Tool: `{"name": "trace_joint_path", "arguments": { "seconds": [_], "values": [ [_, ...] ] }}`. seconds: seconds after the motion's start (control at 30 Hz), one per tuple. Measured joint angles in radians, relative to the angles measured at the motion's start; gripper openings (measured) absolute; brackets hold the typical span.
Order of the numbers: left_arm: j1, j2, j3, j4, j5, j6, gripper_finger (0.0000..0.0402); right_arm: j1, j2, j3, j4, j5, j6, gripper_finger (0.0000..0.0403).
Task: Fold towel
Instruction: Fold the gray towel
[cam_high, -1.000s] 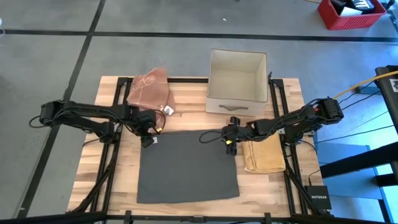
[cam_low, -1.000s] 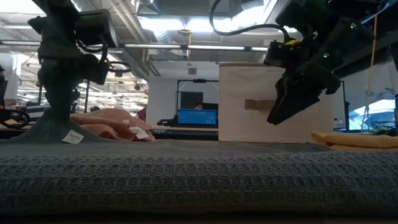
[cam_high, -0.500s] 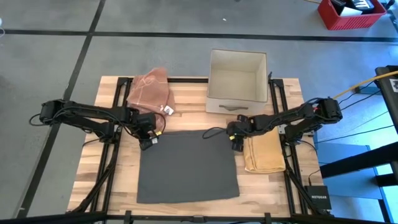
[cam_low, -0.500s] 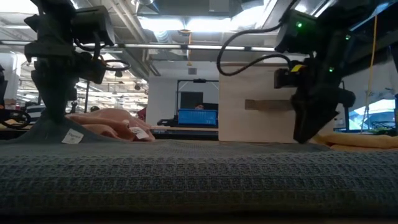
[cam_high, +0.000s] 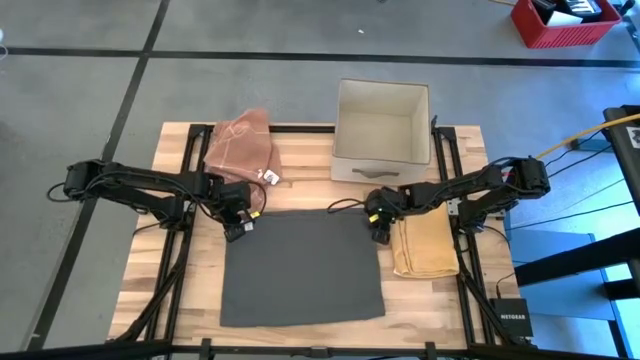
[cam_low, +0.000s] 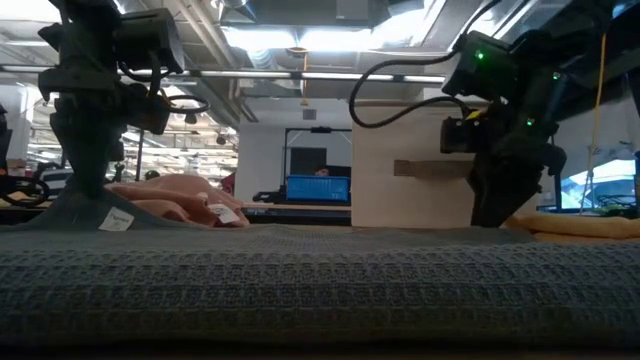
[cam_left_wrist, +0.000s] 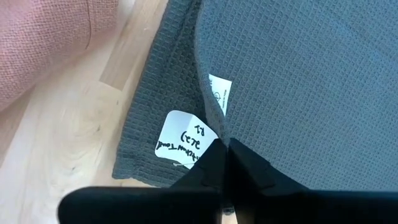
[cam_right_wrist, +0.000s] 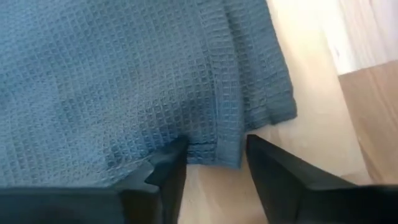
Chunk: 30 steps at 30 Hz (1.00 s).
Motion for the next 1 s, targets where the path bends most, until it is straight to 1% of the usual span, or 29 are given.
{"name": "trace_joint_path", "arguments": {
  "seconds": [0.13,0.33,0.37,0.4,0.53,0.7,0.87,1.0],
  "values": [
    [0.0,0.0,0.0,0.0,-0.001,0.0,0.0003,-0.001,0.0,0.0,-0.012,0.001,0.0,0.0121],
    [0.0,0.0,0.0,0.0,-0.002,0.0,0.0005,0.0,-0.001,0.001,-0.024,0.002,-0.012,0.0021],
    [0.0,0.0,0.0,0.0,-0.002,0.0,0.0003,0.0,-0.005,0.001,-0.03,0.002,-0.018,0.0013],
    [0.0,0.0,0.0,0.0,-0.002,0.0,0.0003,0.0,-0.008,0.001,-0.041,0.002,-0.021,0.001],
    [0.0,0.0,0.0,0.0,-0.005,0.005,0.0004,0.0,-0.027,0.021,-0.11,0.018,-0.02,0.0022],
    [-0.007,-0.003,0.014,-0.016,-0.026,-0.02,0.0002,0.001,-0.062,0.075,-0.21,0.046,-0.045,0.0006],
    [-0.089,-0.011,0.06,-0.062,-0.044,-0.081,0.0002,0.03,-0.116,0.09,-0.249,0.06,-0.045,0.0009],
    [-0.168,-0.027,0.074,-0.105,-0.107,-0.165,0.0001,0.084,-0.148,0.09,-0.254,0.102,-0.039,0.0005]
  ]
}}
